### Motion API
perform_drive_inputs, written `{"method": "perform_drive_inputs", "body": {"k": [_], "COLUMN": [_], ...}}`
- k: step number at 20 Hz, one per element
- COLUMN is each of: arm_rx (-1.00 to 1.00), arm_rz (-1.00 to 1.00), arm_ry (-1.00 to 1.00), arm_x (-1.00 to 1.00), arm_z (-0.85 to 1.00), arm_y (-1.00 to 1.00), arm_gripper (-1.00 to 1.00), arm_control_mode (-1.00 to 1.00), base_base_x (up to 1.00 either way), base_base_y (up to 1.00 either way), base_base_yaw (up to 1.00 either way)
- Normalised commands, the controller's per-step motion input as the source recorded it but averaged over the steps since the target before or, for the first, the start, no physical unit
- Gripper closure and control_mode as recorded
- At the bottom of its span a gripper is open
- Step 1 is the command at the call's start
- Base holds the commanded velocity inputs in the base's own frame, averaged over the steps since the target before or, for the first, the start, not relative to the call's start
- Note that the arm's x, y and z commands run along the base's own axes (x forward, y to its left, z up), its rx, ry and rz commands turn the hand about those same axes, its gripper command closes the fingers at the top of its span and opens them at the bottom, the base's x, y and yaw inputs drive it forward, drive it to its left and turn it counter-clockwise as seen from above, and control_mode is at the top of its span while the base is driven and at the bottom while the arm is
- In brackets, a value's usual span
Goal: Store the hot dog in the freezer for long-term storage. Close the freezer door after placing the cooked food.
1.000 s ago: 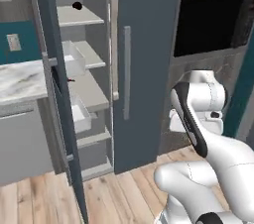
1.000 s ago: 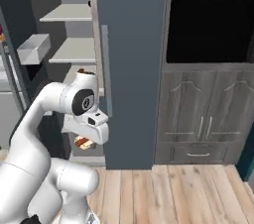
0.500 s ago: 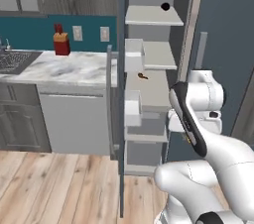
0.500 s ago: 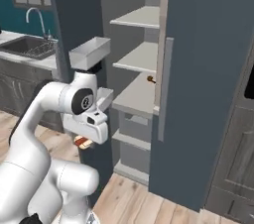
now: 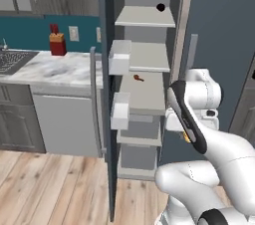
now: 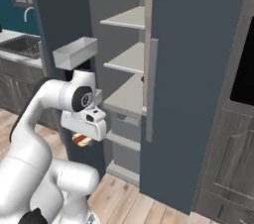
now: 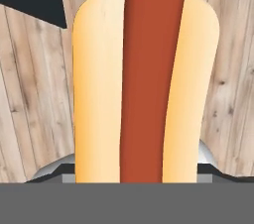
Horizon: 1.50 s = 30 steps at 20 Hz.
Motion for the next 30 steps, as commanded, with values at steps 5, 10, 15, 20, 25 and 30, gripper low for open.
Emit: {"method": "perform_drive_inputs", "body": {"k": [5, 10, 15, 20, 25, 30], "arm_rx": [0.0, 0.0, 0.0, 0.0, 0.0, 0.0], "arm_rz": [0.0, 0.0, 0.0, 0.0, 0.0, 0.0], "arm_ry": [0.0, 0.0, 0.0, 0.0, 0.0, 0.0], "arm_x": [0.0, 0.0, 0.0, 0.0, 0.0, 0.0], "arm_z": [0.0, 0.0, 0.0, 0.0, 0.0, 0.0], "arm_y": [0.0, 0.0, 0.0, 0.0, 0.0, 0.0], "arm_gripper": [1.0, 1.0, 1.0, 1.0, 1.0, 1.0], "arm_control_mode": [1.0, 1.0, 1.0, 1.0, 1.0, 1.0], "base_base_x": [0.26, 0.47, 0.4, 0.28, 0.33, 0.34], "base_base_y": [-0.04, 0.01, 0.01, 0.13, 0.0, 0.0], "base_base_yaw": [-0.13, -0.01, 0.04, 0.11, 0.18, 0.23]}}
